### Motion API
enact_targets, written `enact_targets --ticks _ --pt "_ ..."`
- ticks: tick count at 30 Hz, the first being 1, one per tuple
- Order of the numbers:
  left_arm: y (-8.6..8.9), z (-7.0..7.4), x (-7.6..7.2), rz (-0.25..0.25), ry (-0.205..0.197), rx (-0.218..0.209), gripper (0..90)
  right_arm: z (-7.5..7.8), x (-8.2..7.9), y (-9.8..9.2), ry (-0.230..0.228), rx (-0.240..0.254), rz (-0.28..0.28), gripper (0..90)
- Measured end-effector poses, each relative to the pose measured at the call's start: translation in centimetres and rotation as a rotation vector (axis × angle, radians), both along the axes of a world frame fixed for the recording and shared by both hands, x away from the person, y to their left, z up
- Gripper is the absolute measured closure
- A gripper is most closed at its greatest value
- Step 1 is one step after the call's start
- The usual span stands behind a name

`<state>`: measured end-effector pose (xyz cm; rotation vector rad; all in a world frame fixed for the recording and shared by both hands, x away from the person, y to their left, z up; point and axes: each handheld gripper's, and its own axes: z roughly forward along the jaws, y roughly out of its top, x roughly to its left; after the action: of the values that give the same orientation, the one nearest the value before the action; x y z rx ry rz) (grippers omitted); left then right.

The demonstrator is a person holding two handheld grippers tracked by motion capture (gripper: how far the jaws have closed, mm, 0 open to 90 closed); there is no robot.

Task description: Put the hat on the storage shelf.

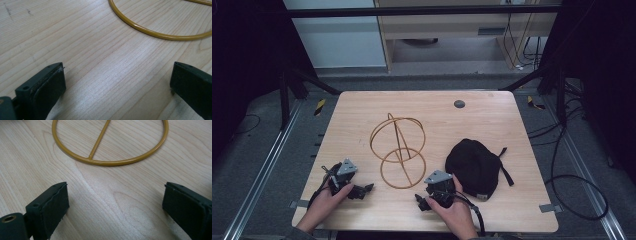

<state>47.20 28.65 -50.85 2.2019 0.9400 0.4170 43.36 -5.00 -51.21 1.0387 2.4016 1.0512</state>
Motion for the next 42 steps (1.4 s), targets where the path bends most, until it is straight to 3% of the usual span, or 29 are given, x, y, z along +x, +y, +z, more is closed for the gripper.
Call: enact_targets --ticks 13,17,18,19,21,22,23,24,25,26,27,28,29,30,31,32,33,34,37,38,42 --pt "-0.1 0.0 0.2 -0.003 0.002 0.000 0.0 0.0 0.3 0.0 0.000 -0.005 0.006 6.5" --pt "-0.1 0.0 0.1 0.008 -0.001 0.001 0.0 0.4 0.6 0.1 0.004 -0.014 -0.033 14.5" --pt "-0.1 0.0 0.0 0.010 0.001 -0.001 0.0 1.4 0.4 0.3 -0.007 -0.034 -0.035 12.4" --pt "-0.1 0.0 0.0 0.013 0.001 -0.001 0.0 1.4 0.4 0.3 -0.007 -0.034 -0.035 12.4" --pt "-0.1 0.0 -0.1 0.016 0.002 -0.001 0.0 3.0 0.1 0.5 -0.033 -0.085 -0.021 12.6" --pt "-0.1 0.0 0.1 0.006 0.001 0.000 0.0 5.1 -0.2 0.3 -0.085 -0.148 -0.028 13.0" --pt "-0.1 0.0 0.1 0.006 0.001 0.000 0.0 5.1 -0.2 0.3 -0.085 -0.148 -0.028 13.0" --pt "-0.1 0.0 0.1 0.004 0.001 0.000 0.0 7.5 -0.2 -0.3 -0.133 -0.166 -0.020 12.9" --pt "-0.1 0.0 0.1 0.005 0.000 0.000 0.0 7.5 -0.2 -0.3 -0.133 -0.166 -0.020 12.9" --pt "-0.1 0.0 0.1 0.005 0.000 0.000 0.0 10.2 0.0 -1.1 -0.162 -0.200 -0.031 12.3" --pt "-0.1 0.0 0.1 0.008 0.001 0.000 0.0 10.2 0.0 -1.1 -0.162 -0.200 -0.031 12.3" --pt "-0.1 0.0 0.0 0.015 0.001 0.000 0.0 12.6 0.5 -2.2 -0.164 -0.228 -0.039 11.2" --pt "-0.1 0.0 0.0 0.015 0.001 0.000 0.0 12.6 0.5 -2.2 -0.164 -0.228 -0.039 11.2" --pt "-0.1 0.0 -0.1 0.017 0.003 -0.003 0.0 14.5 1.2 -3.6 -0.143 -0.251 -0.054 11.2" --pt "-0.1 0.0 -0.1 0.017 0.003 -0.002 0.0 14.5 1.2 -3.6 -0.143 -0.251 -0.054 11.2" --pt "-0.1 0.0 0.0 0.017 0.003 -0.002 0.0 15.8 1.9 -5.0 -0.133 -0.282 -0.064 11.5" --pt "-0.1 0.0 0.0 0.017 0.003 -0.002 0.0 15.8 1.9 -5.0 -0.133 -0.282 -0.064 11.5" --pt "-0.1 0.0 0.0 0.017 0.005 0.000 0.0 16.8 2.7 -6.3 -0.108 -0.303 -0.071 13.4" --pt "-0.1 0.0 0.0 0.016 0.004 0.000 0.0 17.4 3.4 -7.5 -0.085 -0.307 -0.065 19.6" --pt "-0.1 0.0 0.1 0.009 0.002 0.000 0.0 17.6 4.1 -8.4 -0.024 -0.322 -0.047 18.0" --pt "-0.1 0.0 0.2 0.006 0.001 -0.001 0.0 17.4 5.0 -9.5 0.021 -0.327 -0.069 19.4"
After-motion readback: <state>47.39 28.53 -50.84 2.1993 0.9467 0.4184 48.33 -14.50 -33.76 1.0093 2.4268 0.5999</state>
